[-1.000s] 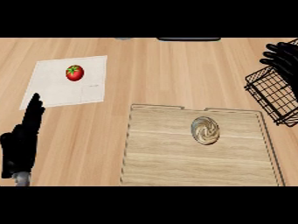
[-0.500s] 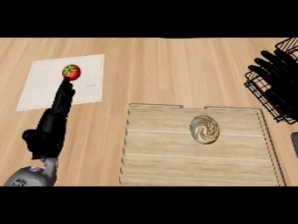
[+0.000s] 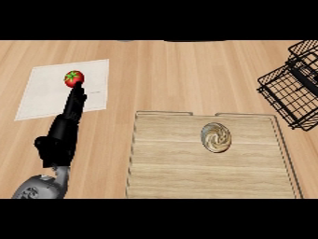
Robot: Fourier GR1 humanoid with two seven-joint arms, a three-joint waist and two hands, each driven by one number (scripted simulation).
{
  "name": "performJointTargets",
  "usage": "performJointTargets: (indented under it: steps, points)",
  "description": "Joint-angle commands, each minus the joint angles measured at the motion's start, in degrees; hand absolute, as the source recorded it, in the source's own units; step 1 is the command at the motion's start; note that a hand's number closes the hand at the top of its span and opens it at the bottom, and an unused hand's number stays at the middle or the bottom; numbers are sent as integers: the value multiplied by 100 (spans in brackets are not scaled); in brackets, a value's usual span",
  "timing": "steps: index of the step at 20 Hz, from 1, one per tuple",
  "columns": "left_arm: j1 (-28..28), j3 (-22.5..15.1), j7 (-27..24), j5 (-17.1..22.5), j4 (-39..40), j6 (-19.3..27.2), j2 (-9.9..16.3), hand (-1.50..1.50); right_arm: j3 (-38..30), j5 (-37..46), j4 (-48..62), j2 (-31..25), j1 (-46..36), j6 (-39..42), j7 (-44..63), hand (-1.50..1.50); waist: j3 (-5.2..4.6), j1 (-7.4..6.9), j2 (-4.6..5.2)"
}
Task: Pick the cupcake from the tray and place it in the tiered basket
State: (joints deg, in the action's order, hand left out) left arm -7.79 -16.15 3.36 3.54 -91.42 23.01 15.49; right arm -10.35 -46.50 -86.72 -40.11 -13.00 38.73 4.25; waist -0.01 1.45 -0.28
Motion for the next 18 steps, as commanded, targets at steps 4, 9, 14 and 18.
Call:
performJointTargets:
  steps: [4, 9, 14, 18]
  points:
    - [37, -12, -120, 41, 164, -113, -40, 0, -47, 1860, -1335, -1539, -521, 475, 312, -150, -27, -77, -12]
    - [-158, 36, -58, -26, 161, -106, -45, 0, 500, 2741, -2494, -1762, -830, 171, 998, -150, -16, -158, 6]
    - [-127, 179, -395, 35, 465, -252, -133, 0, 1299, 2992, -3369, -1553, -864, -166, 2187, -150, -12, -148, 18]
    - [-105, 189, -250, -26, 298, -328, -184, 0, 1752, 2489, -3475, -1331, -1720, -378, 3435, -150, -12, -204, 24]
